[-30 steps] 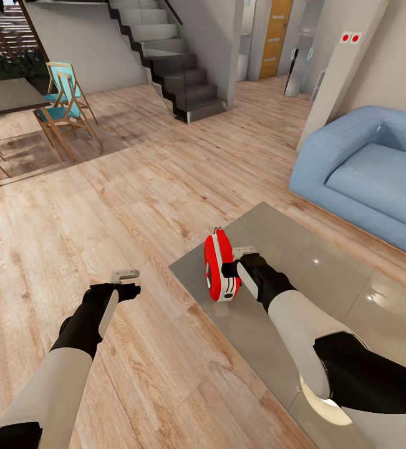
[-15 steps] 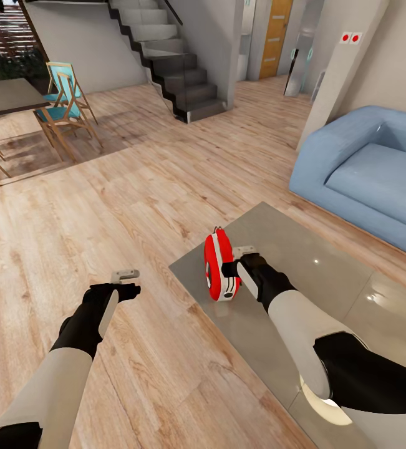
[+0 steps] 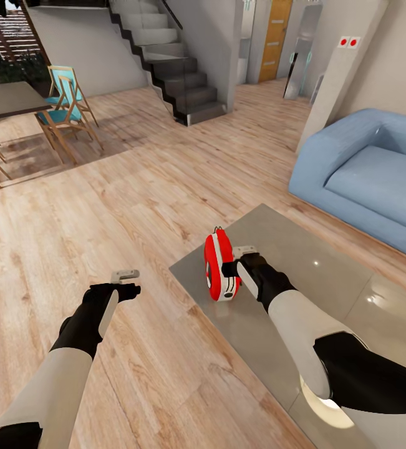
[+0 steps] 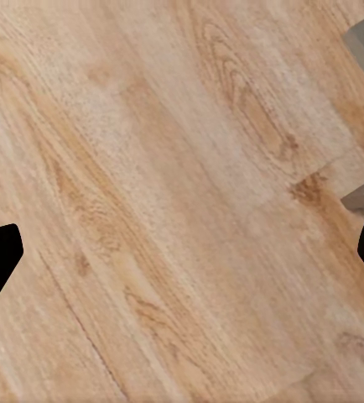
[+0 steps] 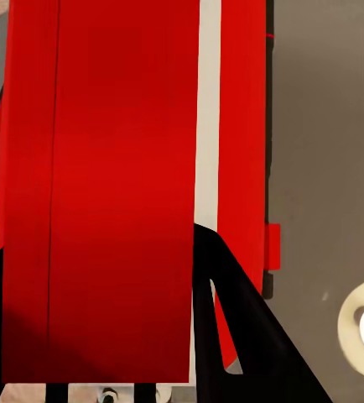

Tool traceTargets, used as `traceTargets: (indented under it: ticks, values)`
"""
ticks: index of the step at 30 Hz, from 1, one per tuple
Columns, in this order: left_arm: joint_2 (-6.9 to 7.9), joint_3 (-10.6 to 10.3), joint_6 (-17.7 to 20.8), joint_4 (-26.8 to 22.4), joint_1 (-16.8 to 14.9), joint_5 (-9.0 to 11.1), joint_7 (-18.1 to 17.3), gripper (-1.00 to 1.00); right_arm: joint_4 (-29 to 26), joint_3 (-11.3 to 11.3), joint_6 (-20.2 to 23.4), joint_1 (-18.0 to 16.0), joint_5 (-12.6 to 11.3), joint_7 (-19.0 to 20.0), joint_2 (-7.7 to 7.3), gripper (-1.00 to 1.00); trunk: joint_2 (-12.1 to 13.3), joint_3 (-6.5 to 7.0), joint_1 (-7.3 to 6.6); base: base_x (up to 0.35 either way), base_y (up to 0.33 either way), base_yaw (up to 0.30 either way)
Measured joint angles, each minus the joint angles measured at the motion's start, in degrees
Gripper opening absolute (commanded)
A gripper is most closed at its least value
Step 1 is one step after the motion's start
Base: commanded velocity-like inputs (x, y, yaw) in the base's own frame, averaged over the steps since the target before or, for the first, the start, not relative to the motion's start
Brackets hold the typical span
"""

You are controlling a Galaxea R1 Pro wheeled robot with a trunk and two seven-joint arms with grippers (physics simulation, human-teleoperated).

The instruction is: Turn on the radio receiver that's on the table in the living room.

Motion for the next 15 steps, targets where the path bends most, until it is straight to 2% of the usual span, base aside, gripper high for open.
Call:
traceTargets:
  ticks: [15]
  values:
    - [0.00, 0.0, 0.0, 0.0, 0.0, 0.0, 0.0, 1.00, 0.0, 0.0, 0.0, 0.0, 0.0, 0.0, 0.00, -1.00, 0.0, 1.38, 0.00, 0.000, 0.000, 0.000]
